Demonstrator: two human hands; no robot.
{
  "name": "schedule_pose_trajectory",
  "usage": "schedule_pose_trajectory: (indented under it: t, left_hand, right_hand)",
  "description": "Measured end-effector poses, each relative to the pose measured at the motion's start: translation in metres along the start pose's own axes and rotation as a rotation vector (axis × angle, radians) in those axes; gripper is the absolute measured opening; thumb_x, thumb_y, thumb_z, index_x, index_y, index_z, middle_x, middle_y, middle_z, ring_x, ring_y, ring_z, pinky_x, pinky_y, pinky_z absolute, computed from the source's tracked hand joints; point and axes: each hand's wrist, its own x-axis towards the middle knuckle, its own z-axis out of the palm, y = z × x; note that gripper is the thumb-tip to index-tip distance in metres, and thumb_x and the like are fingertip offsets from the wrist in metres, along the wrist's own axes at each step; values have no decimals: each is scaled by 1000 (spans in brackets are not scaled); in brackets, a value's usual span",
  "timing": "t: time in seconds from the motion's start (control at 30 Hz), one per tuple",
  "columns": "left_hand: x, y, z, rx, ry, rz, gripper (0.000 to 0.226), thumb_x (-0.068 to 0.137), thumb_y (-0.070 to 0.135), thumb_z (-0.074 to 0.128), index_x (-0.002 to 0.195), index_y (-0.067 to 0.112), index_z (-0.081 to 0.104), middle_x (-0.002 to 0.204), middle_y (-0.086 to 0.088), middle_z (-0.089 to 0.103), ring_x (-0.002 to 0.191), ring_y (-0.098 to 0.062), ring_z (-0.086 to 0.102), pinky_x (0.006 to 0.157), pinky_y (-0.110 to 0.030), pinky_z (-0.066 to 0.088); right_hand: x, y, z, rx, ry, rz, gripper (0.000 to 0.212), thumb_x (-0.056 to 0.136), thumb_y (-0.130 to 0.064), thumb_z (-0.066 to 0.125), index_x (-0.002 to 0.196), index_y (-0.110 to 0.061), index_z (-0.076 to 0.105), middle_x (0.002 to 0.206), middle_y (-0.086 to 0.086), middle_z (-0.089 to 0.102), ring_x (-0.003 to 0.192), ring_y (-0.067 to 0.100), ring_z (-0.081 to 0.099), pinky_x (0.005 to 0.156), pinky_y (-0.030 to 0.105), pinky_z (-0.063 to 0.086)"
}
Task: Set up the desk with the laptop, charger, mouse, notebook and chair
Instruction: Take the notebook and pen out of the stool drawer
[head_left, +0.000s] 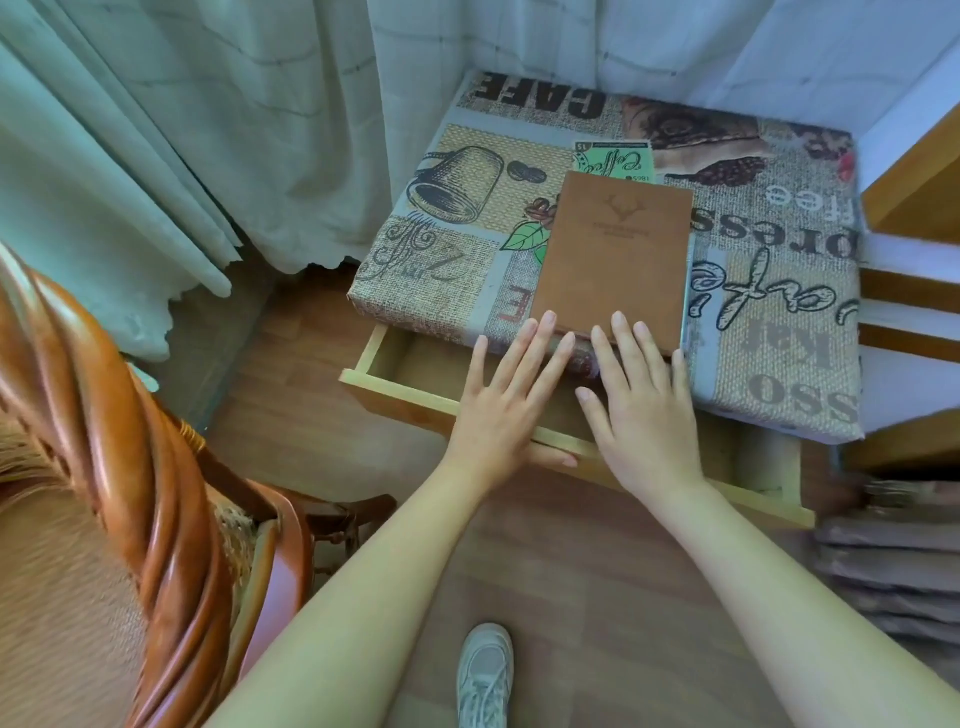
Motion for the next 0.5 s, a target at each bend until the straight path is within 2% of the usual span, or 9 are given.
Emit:
schedule_pose_trajectory:
  t: [0.1, 0.23, 0.3, 0.37, 0.43, 0.5]
  left_hand:
    - [21, 1, -2, 8, 20, 11, 132, 50, 83, 65, 153, 16, 19, 161, -1, 9, 148, -15, 13, 116, -52, 9]
    - [35, -4, 6, -141, 125, 44, 98, 63, 66, 72, 144, 19, 42, 153, 5, 38, 141, -10, 32, 114, -47, 21]
    - [44, -4, 11, -217, 220, 43, 71, 66, 49, 72, 129, 19, 57, 141, 4, 54, 131, -14, 47, 109, -43, 30]
    - [56, -1, 15, -218, 319, 54, 48, 67, 34, 71, 111, 16, 64, 124, 1, 65, 112, -20, 56, 96, -40, 39]
    - [68, 2, 16, -159, 383, 76, 31, 72, 28, 67, 99, 14, 61, 108, -2, 67, 93, -23, 54, 83, -38, 41]
    - [72, 1, 19, -97, 398, 111, 26, 76, 31, 62, 95, 13, 60, 103, -4, 66, 87, -23, 48, 79, -39, 39]
  right_hand:
    - [-1, 1, 2, -31, -4, -5, 61, 94, -43, 35, 148, -17, 23, 157, 7, 20, 144, 25, 18, 113, 52, 18]
    - [-2, 3, 4, -48, -2, -11, 63, 94, -42, 36, 149, -17, 20, 158, 5, 16, 144, 24, 16, 114, 52, 17]
    - [-2, 4, 5, -43, 4, -13, 63, 94, -42, 36, 149, -17, 20, 158, 5, 16, 144, 24, 16, 113, 52, 17]
    - [-2, 5, 6, -41, 8, -13, 62, 94, -42, 36, 149, -17, 21, 158, 5, 17, 144, 24, 17, 113, 51, 17]
    - [-2, 6, 6, -36, 11, -19, 62, 94, -42, 36, 149, -17, 21, 157, 5, 18, 144, 23, 18, 113, 51, 17]
    - [-2, 7, 6, -29, 14, -29, 61, 94, -41, 37, 148, -17, 22, 157, 5, 18, 144, 23, 18, 113, 51, 18]
